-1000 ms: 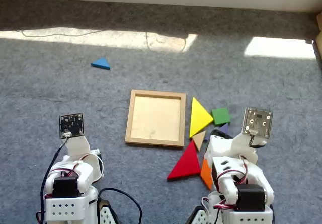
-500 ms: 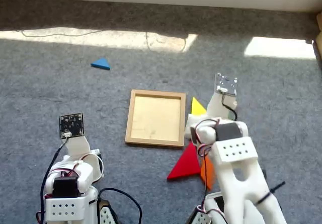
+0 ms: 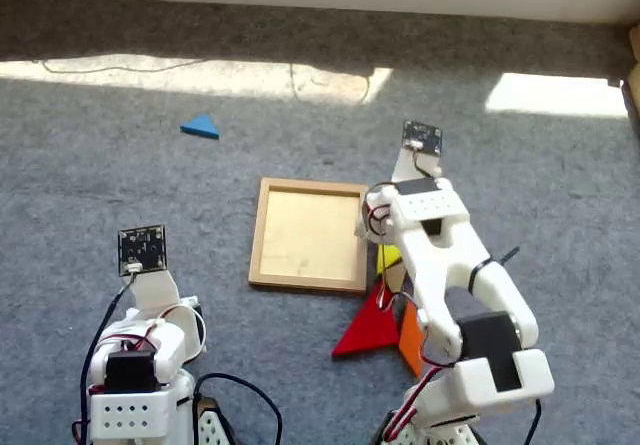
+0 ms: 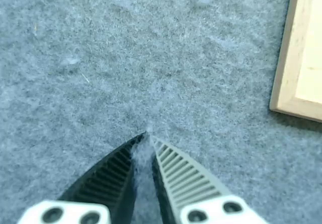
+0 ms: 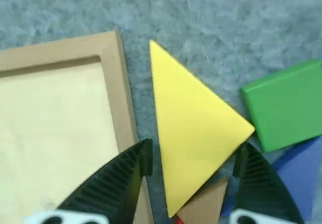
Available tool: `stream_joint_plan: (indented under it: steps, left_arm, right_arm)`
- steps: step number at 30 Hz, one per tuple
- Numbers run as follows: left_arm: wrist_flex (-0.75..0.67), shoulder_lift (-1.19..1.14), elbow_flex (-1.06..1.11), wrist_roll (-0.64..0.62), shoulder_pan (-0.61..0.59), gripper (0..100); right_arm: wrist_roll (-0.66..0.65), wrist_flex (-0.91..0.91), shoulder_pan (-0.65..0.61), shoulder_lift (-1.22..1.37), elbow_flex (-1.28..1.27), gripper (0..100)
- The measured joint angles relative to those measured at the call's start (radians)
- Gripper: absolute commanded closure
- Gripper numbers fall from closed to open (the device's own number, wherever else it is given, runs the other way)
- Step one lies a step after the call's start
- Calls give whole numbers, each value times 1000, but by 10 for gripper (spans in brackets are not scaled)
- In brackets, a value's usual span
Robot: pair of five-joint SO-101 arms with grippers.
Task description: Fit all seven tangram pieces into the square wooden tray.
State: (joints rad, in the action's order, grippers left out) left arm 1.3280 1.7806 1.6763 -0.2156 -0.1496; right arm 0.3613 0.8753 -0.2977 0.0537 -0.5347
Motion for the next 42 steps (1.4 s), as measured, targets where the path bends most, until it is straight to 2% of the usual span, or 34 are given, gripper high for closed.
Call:
stream_joint_plan:
  steps: [11,15,19,32,42]
  left_arm:
    - [0,0,0,0,0,995]
    - [0,0,0,0,0,995]
    - [0,0,0,0,0,995]
    - [0,0,0,0,0,995]
    - [0,0,0,0,0,995]
  right_arm:
    - [-89,0,48,100,83,733]
    - [-95,0,49,100,83,647]
    - [-166,15,51,101,83,580]
    - [-296,40,51,103,107,580]
    - [-307,46,23,226,201,580]
